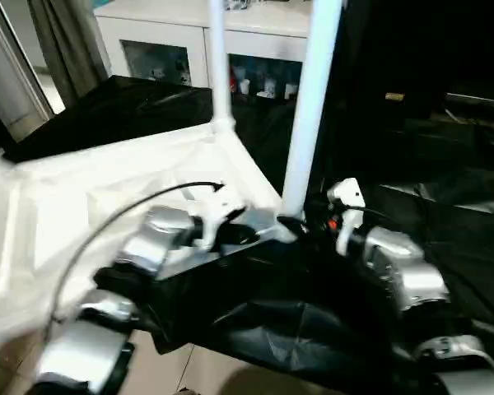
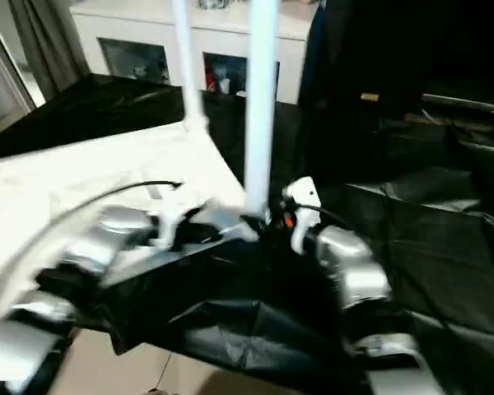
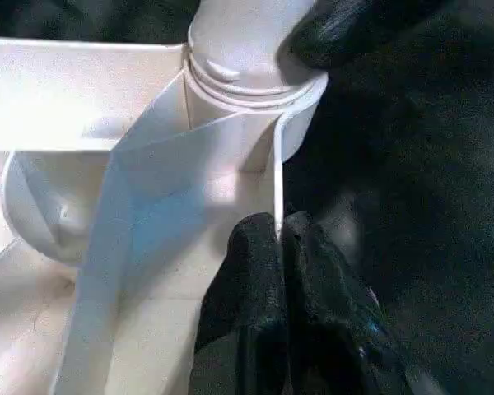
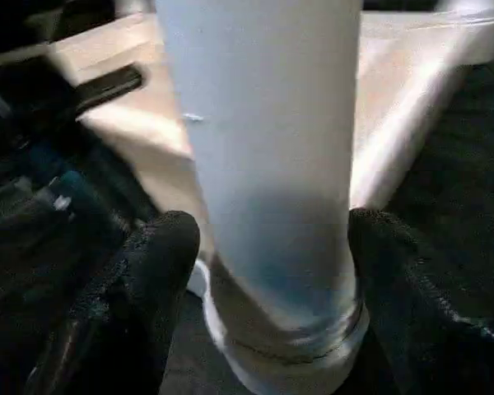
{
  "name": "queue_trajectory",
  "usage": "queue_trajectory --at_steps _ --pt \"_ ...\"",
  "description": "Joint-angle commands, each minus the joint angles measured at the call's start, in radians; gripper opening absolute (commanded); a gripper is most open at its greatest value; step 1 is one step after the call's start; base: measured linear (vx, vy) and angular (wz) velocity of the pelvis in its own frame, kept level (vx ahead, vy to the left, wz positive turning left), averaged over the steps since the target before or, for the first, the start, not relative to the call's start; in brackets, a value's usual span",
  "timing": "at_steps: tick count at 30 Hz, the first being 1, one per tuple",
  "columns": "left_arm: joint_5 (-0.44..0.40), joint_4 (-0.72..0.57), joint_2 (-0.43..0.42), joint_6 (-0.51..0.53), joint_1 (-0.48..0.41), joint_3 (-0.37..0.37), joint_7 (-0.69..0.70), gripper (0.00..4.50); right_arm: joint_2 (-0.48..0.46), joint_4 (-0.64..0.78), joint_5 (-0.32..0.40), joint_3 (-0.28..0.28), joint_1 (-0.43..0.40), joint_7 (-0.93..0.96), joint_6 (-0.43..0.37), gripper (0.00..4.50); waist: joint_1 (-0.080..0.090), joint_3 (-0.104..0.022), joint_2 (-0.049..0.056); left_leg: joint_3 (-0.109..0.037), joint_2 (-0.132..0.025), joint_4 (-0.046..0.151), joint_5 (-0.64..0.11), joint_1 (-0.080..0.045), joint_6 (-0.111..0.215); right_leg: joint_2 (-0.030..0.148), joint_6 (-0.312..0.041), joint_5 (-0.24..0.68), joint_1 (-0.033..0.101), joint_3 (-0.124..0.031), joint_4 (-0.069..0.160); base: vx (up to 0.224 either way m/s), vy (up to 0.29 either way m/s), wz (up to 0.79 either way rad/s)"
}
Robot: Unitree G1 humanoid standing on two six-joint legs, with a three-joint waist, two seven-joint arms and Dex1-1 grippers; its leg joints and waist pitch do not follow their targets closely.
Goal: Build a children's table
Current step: Rotate leg to tighten
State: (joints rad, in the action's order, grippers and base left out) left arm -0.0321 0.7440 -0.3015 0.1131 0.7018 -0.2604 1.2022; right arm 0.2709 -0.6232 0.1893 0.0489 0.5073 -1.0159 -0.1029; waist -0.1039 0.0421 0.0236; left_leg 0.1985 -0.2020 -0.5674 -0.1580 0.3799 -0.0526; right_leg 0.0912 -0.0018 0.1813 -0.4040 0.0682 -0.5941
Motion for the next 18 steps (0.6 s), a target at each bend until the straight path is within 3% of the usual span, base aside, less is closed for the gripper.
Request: queue_trajectory --at_steps 1,2,4,5,8,10,16,18 --pt "0.017 -0.037 0.004 0.008 -0.014 -0.030 0.070 0.00 0.008 0.016 0.001 0.024 -0.002 -0.048 -0.011 3.20 -0.006 -0.070 0.000 -0.012 -0.033 0.050 -0.173 -0.017 0.075 0.052 -0.285 0.014 0.052 -0.035 0.045 0.000 0.000 0.00" --pt "0.020 -0.043 -0.002 0.014 -0.016 -0.032 0.085 0.00 0.015 0.016 0.001 0.024 -0.001 -0.058 -0.012 2.95 -0.011 -0.072 0.002 -0.010 -0.034 0.047 -0.161 -0.019 0.079 0.051 -0.293 -0.015 0.049 -0.035 0.042 0.000 0.000 0.00" --pt "0.021 -0.055 -0.018 0.028 -0.021 -0.038 0.117 0.00 0.031 0.025 0.007 0.030 -0.004 -0.087 -0.026 2.88 -0.016 -0.070 0.002 -0.009 -0.034 0.047 -0.171 -0.020 0.080 0.049 -0.300 -0.023 0.047 -0.034 0.042 0.000 0.000 0.00" --pt "0.020 -0.056 -0.025 0.026 -0.021 -0.040 0.118 0.00 0.038 0.034 0.012 0.034 -0.006 -0.103 -0.037 2.85 -0.020 -0.068 0.006 -0.010 -0.034 0.049 -0.187 -0.019 0.074 0.051 -0.295 0.003 0.049 -0.033 0.043 0.000 0.000 0.00" --pt "0.020 -0.048 -0.030 0.017 -0.018 -0.038 0.110 0.00 0.040 0.043 0.021 0.040 -0.010 -0.126 -0.051 2.61 -0.020 -0.064 0.000 -0.012 -0.033 0.055 -0.240 -0.019 0.047 0.056 -0.273 0.098 0.050 -0.035 0.053 0.000 0.000 0.00" --pt "0.021 -0.046 -0.028 0.013 -0.018 -0.034 0.106 0.00 0.035 0.058 0.028 0.050 -0.020 -0.137 -0.067 2.60 -0.021 -0.063 0.002 -0.012 -0.034 0.056 -0.253 -0.021 0.032 0.057 -0.259 0.135 0.049 -0.037 0.057 0.000 0.000 0.00" --pt "0.010 -0.041 -0.006 0.000 -0.020 -0.020 0.046 0.00 0.014 0.063 0.009 0.052 -0.037 -0.083 -0.053 2.58 -0.021 -0.068 0.003 -0.013 -0.034 0.054 -0.220 -0.019 0.032 0.055 -0.260 0.075 0.050 -0.036 0.050 0.000 0.000 0.00" --pt "-0.002 -0.006 0.021 -0.005 -0.005 -0.005 -0.047 0.00 -0.020 0.020 -0.035 0.035 -0.030 0.057 -0.019 2.57 -0.018 -0.065 0.004 -0.013 -0.033 0.055 -0.234 -0.020 0.021 0.056 -0.259 0.090 0.046 -0.036 0.052 0.000 0.000 0.00"
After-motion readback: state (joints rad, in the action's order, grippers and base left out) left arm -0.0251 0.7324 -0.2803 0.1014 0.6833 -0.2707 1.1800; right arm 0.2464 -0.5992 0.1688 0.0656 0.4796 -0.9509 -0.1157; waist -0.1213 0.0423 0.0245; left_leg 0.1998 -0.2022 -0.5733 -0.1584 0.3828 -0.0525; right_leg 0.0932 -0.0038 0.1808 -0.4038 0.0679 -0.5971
